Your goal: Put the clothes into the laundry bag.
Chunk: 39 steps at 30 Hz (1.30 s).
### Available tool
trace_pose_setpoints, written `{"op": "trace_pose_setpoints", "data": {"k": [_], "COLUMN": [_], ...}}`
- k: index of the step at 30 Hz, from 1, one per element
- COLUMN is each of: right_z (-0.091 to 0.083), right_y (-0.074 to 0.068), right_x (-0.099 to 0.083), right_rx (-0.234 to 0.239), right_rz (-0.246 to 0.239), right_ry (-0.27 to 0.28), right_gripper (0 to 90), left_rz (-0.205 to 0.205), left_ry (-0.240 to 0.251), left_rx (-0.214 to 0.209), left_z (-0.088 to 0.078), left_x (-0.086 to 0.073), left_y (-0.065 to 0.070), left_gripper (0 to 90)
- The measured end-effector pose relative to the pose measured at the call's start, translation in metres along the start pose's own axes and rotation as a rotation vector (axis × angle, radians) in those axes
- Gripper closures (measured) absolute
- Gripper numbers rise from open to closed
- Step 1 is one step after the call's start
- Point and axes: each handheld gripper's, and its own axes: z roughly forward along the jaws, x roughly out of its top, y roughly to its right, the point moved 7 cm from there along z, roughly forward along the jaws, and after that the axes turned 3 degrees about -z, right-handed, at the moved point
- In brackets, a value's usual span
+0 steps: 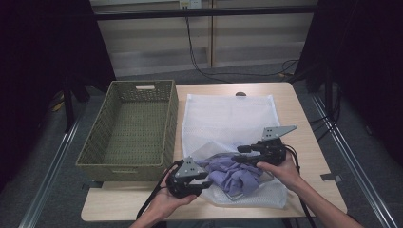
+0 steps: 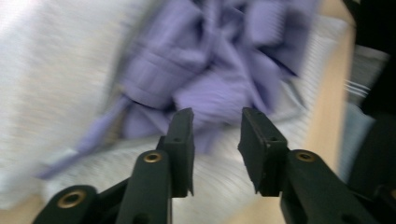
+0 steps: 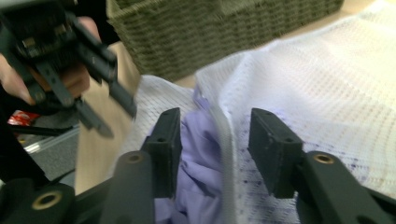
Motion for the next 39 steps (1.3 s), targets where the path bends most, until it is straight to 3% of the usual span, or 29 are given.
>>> {"op": "trace_pose_setpoints", "data": {"k": [2,7,10,14,16,17,26,29,31,38,39], "right_z": [-0.005,-0.01,-0.007,-0.003,-0.002,-0.001,0.017,0.024,0.028,0.041,0.042], "right_y": [-0.003,-0.019,-0.033,-0.048,-0.055,-0.057,-0.042,-0.04,-0.04,-0.04,-0.04], "right_x": [0.003,0.004,-0.004,-0.013,-0.018,-0.02,-0.034,-0.037,-0.04,-0.051,-0.053], "right_rx": [-0.009,0.026,0.062,0.095,0.107,0.106,0.065,0.056,0.058,0.058,0.055], "right_rz": [-0.001,-0.014,-0.038,-0.043,-0.049,-0.052,-0.031,-0.03,-0.036,-0.06,-0.067], "right_ry": [0.024,0.042,-0.006,-0.044,-0.063,-0.073,-0.136,-0.151,-0.168,-0.241,-0.248], "right_gripper": [49.6,51.7,56.8,59.8,57.9,56.0,39.6,35.9,34.3,30.5,31.3], "left_rz": [0.006,0.048,0.1,0.117,0.125,0.133,0.137,0.134,0.149,0.124,0.127], "left_ry": [-0.014,-0.076,-0.115,-0.125,-0.133,-0.147,-0.176,-0.165,-0.187,-0.167,-0.187], "left_rx": [-0.021,-0.077,-0.112,-0.128,-0.147,-0.137,-0.135,-0.143,-0.124,-0.107,-0.099], "left_z": [0.001,0.016,0.026,0.035,0.04,0.042,0.052,0.054,0.054,0.059,0.058], "left_x": [-0.006,-0.013,-0.015,-0.012,-0.012,-0.013,-0.018,-0.018,-0.019,-0.014,-0.015], "left_y": [0.007,0.02,0.028,0.037,0.041,0.042,0.041,0.042,0.042,0.036,0.035], "left_gripper": [66.4,65.9,67.6,68.0,66.9,65.8,54.7,54.6,55.2,78.2,81.0]}}
